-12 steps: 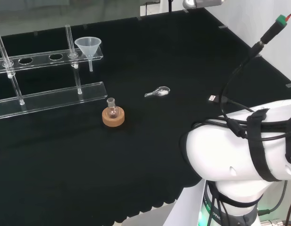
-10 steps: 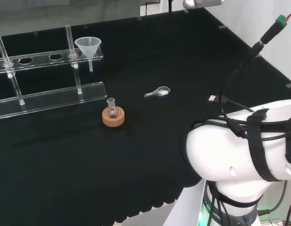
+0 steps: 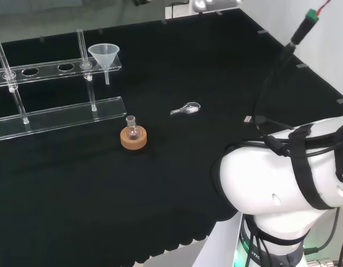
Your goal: Pick up the funnel from the transparent funnel stand.
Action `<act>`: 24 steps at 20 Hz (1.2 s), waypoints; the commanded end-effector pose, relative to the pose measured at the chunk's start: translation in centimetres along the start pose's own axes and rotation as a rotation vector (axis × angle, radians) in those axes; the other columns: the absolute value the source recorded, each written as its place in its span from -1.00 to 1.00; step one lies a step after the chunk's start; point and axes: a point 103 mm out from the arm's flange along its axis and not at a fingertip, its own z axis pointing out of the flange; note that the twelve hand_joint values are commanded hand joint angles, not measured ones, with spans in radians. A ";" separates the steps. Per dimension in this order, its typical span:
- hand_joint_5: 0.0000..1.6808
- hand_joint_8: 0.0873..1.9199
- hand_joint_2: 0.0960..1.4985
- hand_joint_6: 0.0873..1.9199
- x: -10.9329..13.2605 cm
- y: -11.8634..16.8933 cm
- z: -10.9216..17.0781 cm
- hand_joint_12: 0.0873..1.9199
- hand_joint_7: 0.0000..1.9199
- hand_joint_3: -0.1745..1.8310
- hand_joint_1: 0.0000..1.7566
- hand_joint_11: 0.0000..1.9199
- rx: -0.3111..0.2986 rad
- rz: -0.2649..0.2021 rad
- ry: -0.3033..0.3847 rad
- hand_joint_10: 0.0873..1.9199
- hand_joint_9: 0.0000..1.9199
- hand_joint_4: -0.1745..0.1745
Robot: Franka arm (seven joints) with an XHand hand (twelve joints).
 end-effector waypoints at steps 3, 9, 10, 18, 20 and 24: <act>-1.00 -1.00 -0.30 -1.00 11.4 3.6 0.3 -1.00 -1.00 -0.82 -0.65 -1.00 -0.003 -0.025 0.013 -1.00 -1.00 0.10; -1.00 -1.00 -0.30 -1.00 13.3 6.3 1.3 -1.00 -1.00 -0.82 -0.64 -1.00 0.027 -0.015 -0.008 -1.00 -1.00 0.10; -1.00 -1.00 -0.30 -1.00 13.1 6.5 1.4 -1.00 -1.00 -0.82 -0.64 -1.00 0.026 -0.014 -0.006 -1.00 -1.00 0.10; -1.00 -1.00 -0.30 -1.00 9.9 8.5 2.9 -1.00 -1.00 -0.82 -0.61 -0.98 0.060 -0.052 -0.003 -1.00 -1.00 0.09; -1.00 -1.00 -0.30 -1.00 9.1 9.3 3.4 -1.00 -1.00 -0.82 -0.61 -0.97 0.068 -0.062 0.003 -1.00 -1.00 0.09; -1.00 -1.00 -0.30 -1.00 8.0 11.1 4.6 -1.00 -1.00 -0.82 -0.60 -0.96 0.085 -0.080 0.023 -1.00 -1.00 0.08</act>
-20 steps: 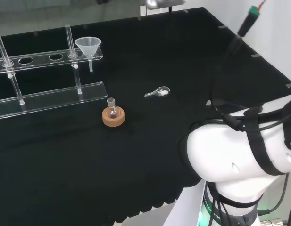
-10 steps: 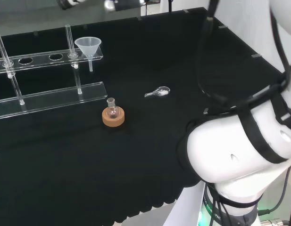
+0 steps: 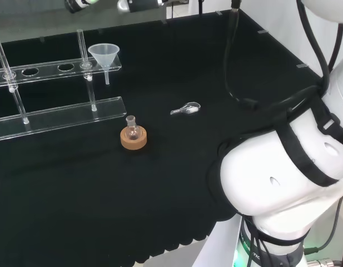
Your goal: Pick up the funnel from the transparent funnel stand.
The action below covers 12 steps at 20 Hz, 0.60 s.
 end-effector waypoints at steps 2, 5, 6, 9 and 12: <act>-1.00 -1.00 -0.30 -1.00 -2.9 3.7 2.3 -1.00 -1.00 -0.82 -0.60 -0.95 0.032 -0.045 0.024 -1.00 -1.00 0.08; -1.00 -1.00 -0.30 -1.00 -3.3 5.6 3.3 -0.90 -1.00 -0.83 -0.60 -0.96 0.044 -0.066 0.023 -1.00 -1.00 0.08; -1.00 -1.00 -0.30 -1.00 -3.5 6.2 3.6 -0.75 -1.00 -0.83 -0.60 -0.98 0.050 -0.072 0.023 -1.00 -1.00 0.08; -1.00 -1.00 -0.30 -1.00 -3.4 8.2 4.9 -0.52 -1.00 -0.83 -0.59 -1.00 0.093 -0.092 0.031 -1.00 -1.00 0.09; -1.00 -1.00 -0.30 -1.00 -3.2 9.8 5.8 -0.41 -1.00 -0.83 -0.58 -1.00 0.114 -0.121 0.036 -1.00 -1.00 0.08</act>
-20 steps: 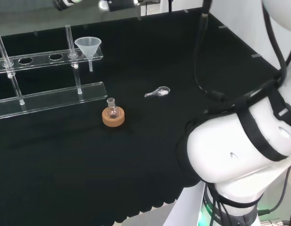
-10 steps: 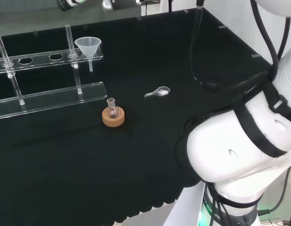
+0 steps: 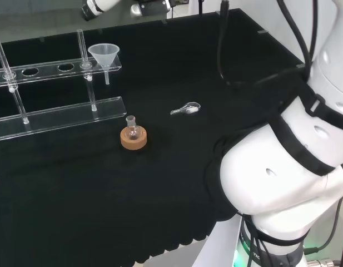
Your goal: Pick up the funnel from the transparent funnel stand.
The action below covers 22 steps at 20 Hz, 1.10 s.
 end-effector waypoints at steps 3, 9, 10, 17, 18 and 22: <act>-1.00 -1.00 -0.30 -1.00 -1.1 5.7 2.4 -0.30 -1.00 -0.83 -0.57 -1.00 0.046 -0.075 0.012 -1.00 -1.00 0.08; -1.00 -1.00 -0.30 -1.00 -0.4 7.3 4.0 -0.16 -1.00 -0.83 -0.54 -1.00 0.070 -0.099 0.028 -1.00 -1.00 0.08; -1.00 -1.00 -0.30 -1.00 -0.2 7.6 4.3 -0.15 -1.00 -0.83 -0.54 -1.00 0.075 -0.103 0.034 -1.00 -1.00 0.08; -1.00 -1.00 -0.30 -1.00 1.6 10.1 6.6 -0.13 -1.00 -0.83 -0.53 -1.00 0.132 -0.120 0.006 -1.00 -1.00 0.08; -1.00 -1.00 -0.30 -1.00 1.6 10.4 7.0 -0.13 -1.00 -0.83 -0.53 -1.00 0.141 -0.120 0.001 -1.00 -1.00 0.08; -1.00 -1.00 -0.30 -1.00 1.7 11.0 8.2 -0.13 -1.00 -0.83 -0.53 -1.00 0.183 -0.126 -0.015 -1.00 -1.00 0.07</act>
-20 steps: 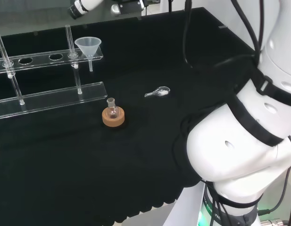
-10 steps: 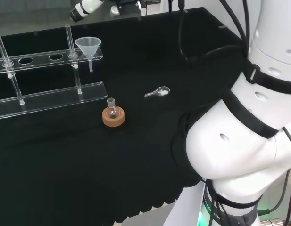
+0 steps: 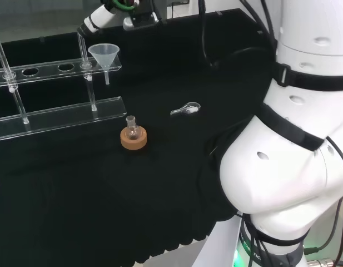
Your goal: Pick up the funnel from the transparent funnel stand.
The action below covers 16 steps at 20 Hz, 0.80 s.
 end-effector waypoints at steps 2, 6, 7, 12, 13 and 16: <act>-1.00 -1.00 -0.29 -1.00 0.4 1.6 2.1 -0.13 -1.00 -0.82 -0.53 -1.00 0.078 -0.022 -0.035 -1.00 -1.00 0.06; -1.00 -1.00 -0.29 -1.00 0.0 1.7 3.1 -0.13 -1.00 -0.82 -0.52 -1.00 0.116 -0.026 -0.044 -1.00 -1.00 0.05; -1.00 -1.00 -0.29 -1.00 -0.2 2.0 3.3 -0.11 -1.00 -0.82 -0.52 -1.00 0.124 -0.025 -0.048 -1.00 -1.00 0.05; -1.00 -1.00 -0.28 -1.00 -0.4 2.7 3.9 -0.08 -1.00 -0.82 -0.52 -1.00 0.142 -0.021 -0.056 -1.00 -1.00 0.05; -1.00 -1.00 -0.28 -1.00 -0.4 2.8 4.0 -0.08 -1.00 -0.82 -0.52 -1.00 0.146 -0.021 -0.056 -1.00 -1.00 0.05; -1.00 -1.00 -0.28 -1.00 -0.8 3.1 4.5 -0.07 -1.00 -0.82 -0.51 -1.00 0.154 -0.017 -0.057 -1.00 -1.00 0.05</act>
